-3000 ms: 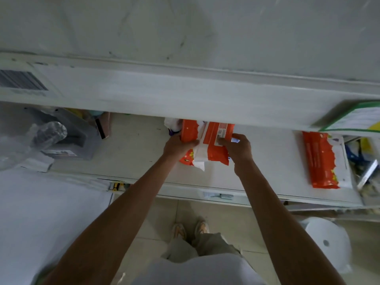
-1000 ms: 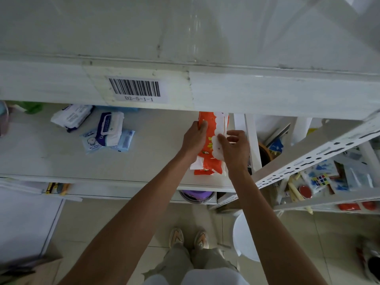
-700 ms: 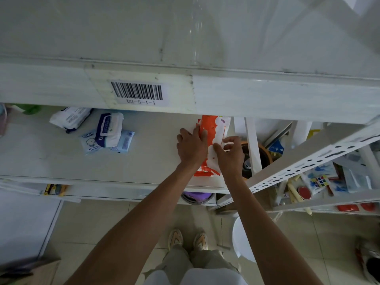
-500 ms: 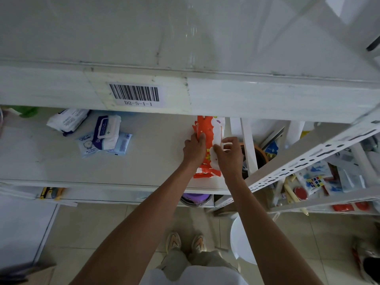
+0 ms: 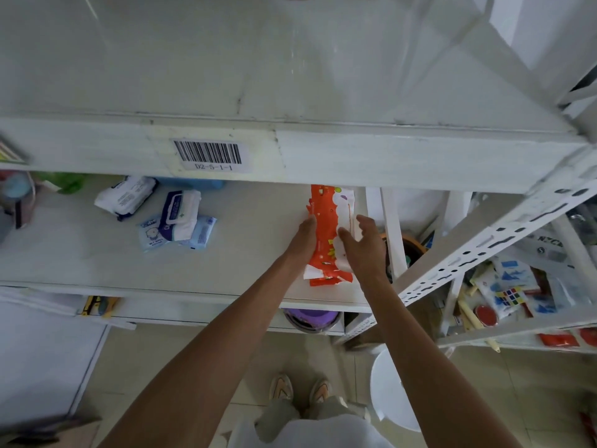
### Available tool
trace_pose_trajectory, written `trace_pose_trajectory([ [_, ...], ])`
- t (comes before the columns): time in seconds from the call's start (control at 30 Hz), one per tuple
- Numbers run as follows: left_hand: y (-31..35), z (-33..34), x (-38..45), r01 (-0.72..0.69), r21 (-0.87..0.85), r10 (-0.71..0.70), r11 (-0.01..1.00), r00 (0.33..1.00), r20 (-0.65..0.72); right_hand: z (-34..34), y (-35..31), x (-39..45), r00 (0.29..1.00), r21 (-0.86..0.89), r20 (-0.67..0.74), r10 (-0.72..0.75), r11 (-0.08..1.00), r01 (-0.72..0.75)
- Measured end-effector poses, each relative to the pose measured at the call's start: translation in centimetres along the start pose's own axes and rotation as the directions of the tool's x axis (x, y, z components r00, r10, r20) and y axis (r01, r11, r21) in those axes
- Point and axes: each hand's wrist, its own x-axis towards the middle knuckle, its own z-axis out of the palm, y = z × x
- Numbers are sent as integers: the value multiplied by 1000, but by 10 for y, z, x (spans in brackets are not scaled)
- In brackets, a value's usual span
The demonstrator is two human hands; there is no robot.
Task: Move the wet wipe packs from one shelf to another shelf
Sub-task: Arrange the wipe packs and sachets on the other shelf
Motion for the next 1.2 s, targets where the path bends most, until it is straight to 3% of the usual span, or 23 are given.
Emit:
trace_pose_trajectory([
  [0.07,1,-14,-12,-33,46,36,998,996,-78,5,-9,0,984,-116,-115,-135,986,122],
  [0.17,-13,-50,-25,-53,284,118,958,968,-220,24,-28,-3,916,-257,-241,-320,931,258],
  [0.27,-32,-97,-31,-21,337,139,941,933,-332,62,-50,-17,864,-273,-227,-450,881,387],
  [0.37,-43,-147,-37,-2,447,221,894,872,-438,105,-63,-41,882,-191,-95,-461,878,439],
  [0.47,-50,-196,-41,56,581,280,812,837,-471,150,-69,-60,903,-170,85,-421,887,429],
  [0.6,-56,-263,-40,111,595,249,796,836,-489,210,-81,-72,920,-204,239,-310,910,360],
  [0.73,-62,-340,-33,91,659,262,747,870,-417,276,-118,-71,952,-201,230,-200,948,247],
  [0.8,-67,-383,-30,100,738,274,668,888,-369,312,-140,-65,970,-232,199,-141,955,187],
  [0.9,-71,-445,-29,142,824,327,548,871,-368,360,-167,-52,981,-342,178,-72,931,130],
  [1.03,-56,-496,-20,196,854,397,481,820,-412,393,-173,-39,983,-463,151,108,886,-27],
  [1.1,-48,-512,-2,180,855,389,486,832,-396,400,-169,-38,981,-480,126,147,874,-69],
  [1.2,-32,-529,27,128,704,222,699,897,-383,406,-172,-35,980,-502,112,165,860,-87],
])
